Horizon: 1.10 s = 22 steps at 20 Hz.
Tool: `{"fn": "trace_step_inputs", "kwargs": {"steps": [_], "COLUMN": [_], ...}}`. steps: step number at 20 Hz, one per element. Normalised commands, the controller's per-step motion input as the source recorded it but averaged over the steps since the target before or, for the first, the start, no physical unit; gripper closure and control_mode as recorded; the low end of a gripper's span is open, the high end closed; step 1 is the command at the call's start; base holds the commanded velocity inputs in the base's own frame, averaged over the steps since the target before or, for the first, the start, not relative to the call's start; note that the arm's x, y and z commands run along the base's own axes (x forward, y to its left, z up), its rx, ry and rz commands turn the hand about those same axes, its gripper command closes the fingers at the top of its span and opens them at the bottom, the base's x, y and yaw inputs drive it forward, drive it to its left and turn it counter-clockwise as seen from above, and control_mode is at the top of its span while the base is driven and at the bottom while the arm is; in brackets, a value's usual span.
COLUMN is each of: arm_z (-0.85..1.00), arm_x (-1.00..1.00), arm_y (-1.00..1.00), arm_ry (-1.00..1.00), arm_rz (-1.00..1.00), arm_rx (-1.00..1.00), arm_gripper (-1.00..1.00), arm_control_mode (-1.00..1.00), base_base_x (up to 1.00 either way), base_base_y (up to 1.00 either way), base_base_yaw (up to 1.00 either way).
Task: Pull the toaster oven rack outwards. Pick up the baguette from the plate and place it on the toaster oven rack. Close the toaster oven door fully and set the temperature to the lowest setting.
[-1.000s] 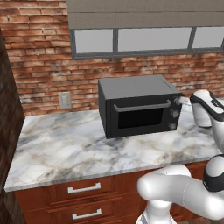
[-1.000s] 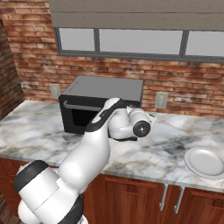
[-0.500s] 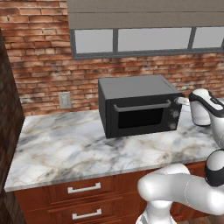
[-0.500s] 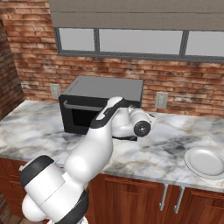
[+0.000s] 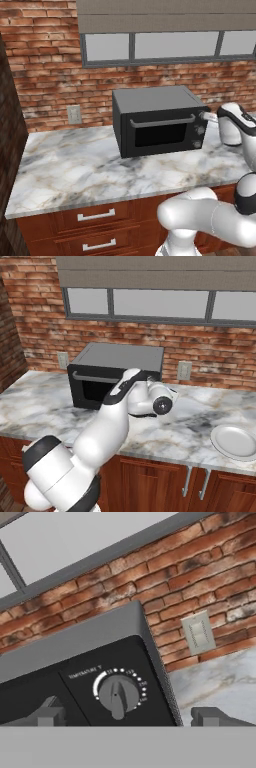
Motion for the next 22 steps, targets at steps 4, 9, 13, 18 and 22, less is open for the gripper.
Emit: {"fn": "trace_step_inputs", "kwargs": {"steps": [4, 9, 13, 18, 22], "arm_z": [0.00, 0.00, 0.00, 0.00, 0.00], "arm_x": [-0.39, -0.35, -0.05, 0.04, 0.30], "arm_y": [0.02, 0.10, 0.08, 0.07, 0.00], "arm_ry": [-0.01, -0.27, -0.31, -0.10, 0.06], "arm_rz": [0.00, -0.02, -0.01, 0.00, 0.00], "arm_rx": [0.04, 0.00, 0.00, -0.01, -0.12], "arm_gripper": [-1.00, -1.00, -1.00, -1.00, -1.00], "arm_control_mode": [-1.00, -1.00, -1.00, -1.00, -1.00], "base_base_x": [0.00, 0.00, 0.00, 0.00, 0.00], "base_base_y": [0.00, 0.00, 0.00, 0.00, 0.00], "base_base_yaw": [0.00, 0.00, 0.00, 0.00, 0.00]}}
